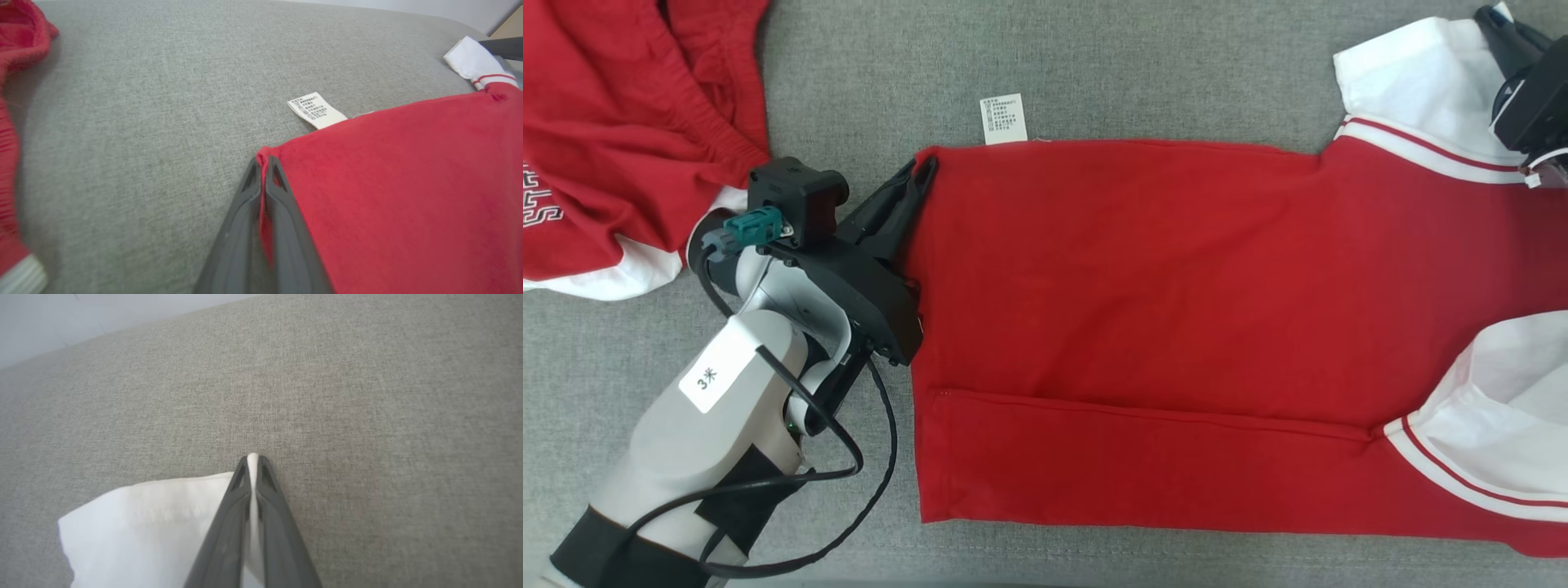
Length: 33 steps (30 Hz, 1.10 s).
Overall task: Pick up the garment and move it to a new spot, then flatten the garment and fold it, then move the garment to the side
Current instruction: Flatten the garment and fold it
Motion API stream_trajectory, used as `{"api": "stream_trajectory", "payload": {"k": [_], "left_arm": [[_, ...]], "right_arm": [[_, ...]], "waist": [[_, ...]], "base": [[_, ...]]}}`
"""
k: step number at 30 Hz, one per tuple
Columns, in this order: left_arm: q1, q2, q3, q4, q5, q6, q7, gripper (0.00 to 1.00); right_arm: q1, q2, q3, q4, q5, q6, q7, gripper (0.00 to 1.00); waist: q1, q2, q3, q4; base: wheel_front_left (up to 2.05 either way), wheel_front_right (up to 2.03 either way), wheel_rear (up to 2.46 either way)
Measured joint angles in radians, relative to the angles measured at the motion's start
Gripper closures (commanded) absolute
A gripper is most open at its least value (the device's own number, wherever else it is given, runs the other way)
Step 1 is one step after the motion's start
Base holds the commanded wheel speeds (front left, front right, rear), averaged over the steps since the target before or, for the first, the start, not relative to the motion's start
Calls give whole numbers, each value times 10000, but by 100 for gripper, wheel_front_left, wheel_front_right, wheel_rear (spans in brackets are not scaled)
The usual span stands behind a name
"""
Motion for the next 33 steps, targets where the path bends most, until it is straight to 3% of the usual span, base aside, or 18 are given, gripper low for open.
{"api": "stream_trajectory", "payload": {"k": [11, 33], "left_arm": [[91, 6, 27, 318, 52, -169, -435, 100], [1620, 311, -332, 384, -36, -614, -1641, 100]], "right_arm": [[268, 61, 343, -203, 265, 0, -209, 100], [2081, -608, 1390, -2159, 988, 2, -2414, 100]], "waist": [[0, 0, -472, -49], [-1, -1, -2149, -477]], "base": [[0, 0, 0], [0, 0, 0]]}}
